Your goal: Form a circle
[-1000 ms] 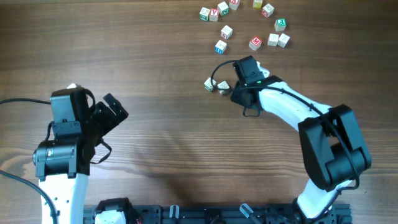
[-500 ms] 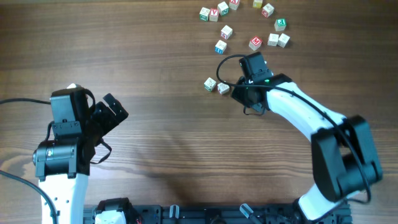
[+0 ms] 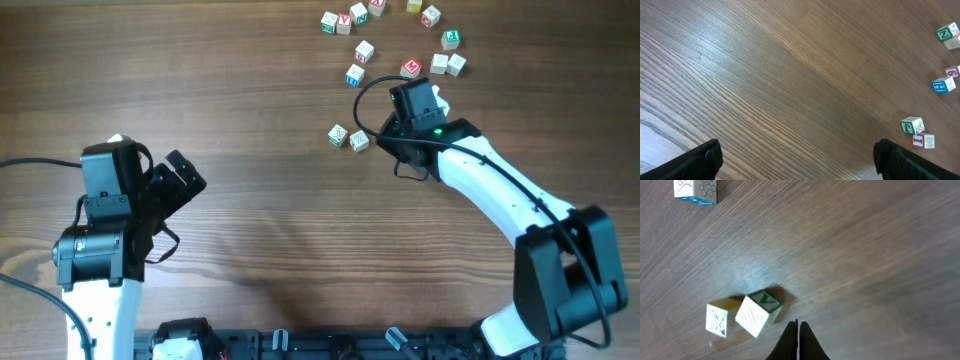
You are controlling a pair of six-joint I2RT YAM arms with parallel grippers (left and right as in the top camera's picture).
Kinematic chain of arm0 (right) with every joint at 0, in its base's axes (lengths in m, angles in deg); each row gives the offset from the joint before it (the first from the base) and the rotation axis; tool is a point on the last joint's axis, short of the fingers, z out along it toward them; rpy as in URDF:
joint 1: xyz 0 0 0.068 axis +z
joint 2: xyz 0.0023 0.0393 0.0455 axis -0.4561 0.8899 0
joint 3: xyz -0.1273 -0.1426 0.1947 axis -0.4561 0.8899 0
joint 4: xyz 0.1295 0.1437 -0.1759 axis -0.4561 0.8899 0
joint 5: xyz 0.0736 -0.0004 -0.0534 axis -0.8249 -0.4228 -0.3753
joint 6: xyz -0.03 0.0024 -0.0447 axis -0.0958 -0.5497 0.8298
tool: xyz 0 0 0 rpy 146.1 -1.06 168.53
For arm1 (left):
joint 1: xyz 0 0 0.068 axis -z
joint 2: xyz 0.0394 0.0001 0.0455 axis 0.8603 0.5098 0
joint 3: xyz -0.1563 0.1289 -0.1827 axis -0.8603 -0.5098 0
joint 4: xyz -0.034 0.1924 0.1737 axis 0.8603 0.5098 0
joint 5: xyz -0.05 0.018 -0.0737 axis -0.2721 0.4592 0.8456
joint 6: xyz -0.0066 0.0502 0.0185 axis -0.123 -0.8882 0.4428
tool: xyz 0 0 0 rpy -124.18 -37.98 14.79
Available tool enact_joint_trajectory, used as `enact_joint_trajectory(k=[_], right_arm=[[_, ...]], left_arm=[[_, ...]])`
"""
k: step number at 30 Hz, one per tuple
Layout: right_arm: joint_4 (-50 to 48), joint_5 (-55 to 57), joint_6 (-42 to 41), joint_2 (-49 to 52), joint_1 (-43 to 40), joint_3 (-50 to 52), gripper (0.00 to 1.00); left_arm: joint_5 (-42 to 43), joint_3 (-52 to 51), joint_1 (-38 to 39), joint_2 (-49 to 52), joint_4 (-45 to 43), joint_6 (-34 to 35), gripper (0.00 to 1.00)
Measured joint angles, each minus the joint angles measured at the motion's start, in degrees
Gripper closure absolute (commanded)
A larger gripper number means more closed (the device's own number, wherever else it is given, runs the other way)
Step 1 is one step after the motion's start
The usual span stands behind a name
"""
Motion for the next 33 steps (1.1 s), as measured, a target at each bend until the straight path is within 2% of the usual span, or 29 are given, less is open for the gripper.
enact_joint_trajectory(k=[10,33], right_arm=[[-7.4,-2.4,1.7,5.3,0.2,0.1,0.96],[-5.8,-5.9,2.4,6.4,0.3,0.1,0.96]], left_arm=[[0.0,0.0,0.0,0.0,0.0,0.0,0.0],[0.0,0.0,0.0,0.0,0.0,0.0,0.0]])
